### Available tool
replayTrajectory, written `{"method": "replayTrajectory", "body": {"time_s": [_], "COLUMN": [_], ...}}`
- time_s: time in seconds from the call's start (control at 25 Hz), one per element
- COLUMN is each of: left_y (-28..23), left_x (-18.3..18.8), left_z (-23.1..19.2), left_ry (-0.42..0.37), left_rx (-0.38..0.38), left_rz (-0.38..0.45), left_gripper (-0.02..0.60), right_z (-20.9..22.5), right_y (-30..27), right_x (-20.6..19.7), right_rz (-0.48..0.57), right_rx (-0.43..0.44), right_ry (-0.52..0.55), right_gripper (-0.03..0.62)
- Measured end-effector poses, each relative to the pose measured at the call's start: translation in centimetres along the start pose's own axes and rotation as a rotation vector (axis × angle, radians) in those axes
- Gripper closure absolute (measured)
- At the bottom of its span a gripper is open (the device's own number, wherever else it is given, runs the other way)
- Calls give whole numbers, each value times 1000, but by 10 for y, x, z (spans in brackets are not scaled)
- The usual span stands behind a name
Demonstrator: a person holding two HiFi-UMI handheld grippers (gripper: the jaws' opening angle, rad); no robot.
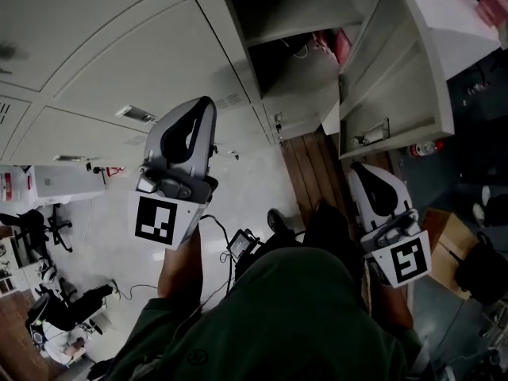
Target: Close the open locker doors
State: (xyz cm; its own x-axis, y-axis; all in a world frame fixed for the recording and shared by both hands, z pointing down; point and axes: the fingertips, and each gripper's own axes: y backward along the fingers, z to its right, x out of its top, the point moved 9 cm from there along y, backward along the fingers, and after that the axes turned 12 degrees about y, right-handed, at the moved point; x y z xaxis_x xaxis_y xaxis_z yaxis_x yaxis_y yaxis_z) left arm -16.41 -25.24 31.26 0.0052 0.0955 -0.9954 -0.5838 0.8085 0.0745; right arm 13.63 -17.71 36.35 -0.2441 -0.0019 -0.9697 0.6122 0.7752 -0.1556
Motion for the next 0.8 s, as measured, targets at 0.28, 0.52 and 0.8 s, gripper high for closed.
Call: {"method": "replayTrajectory", "body": {"time_s": [0.28, 0.52, 0.8], "left_y": [-14, -13, -7], "left_x": [-28, -57, -78], "left_z": [27, 38, 43], "left_ry": [35, 97, 110], "left_rx": [-23, -13, -31], "left_rz": [-36, -61, -72], "left_gripper": [581, 581, 581], "right_z": [21, 37, 50], "right_y": [22, 34, 14], "right_x": [-25, -49, -55], "right_rz": [-23, -59, -30], "right_rx": [-3, 28, 66], "right_ry": [63, 97, 149], "right_gripper": [600, 600, 582]}}
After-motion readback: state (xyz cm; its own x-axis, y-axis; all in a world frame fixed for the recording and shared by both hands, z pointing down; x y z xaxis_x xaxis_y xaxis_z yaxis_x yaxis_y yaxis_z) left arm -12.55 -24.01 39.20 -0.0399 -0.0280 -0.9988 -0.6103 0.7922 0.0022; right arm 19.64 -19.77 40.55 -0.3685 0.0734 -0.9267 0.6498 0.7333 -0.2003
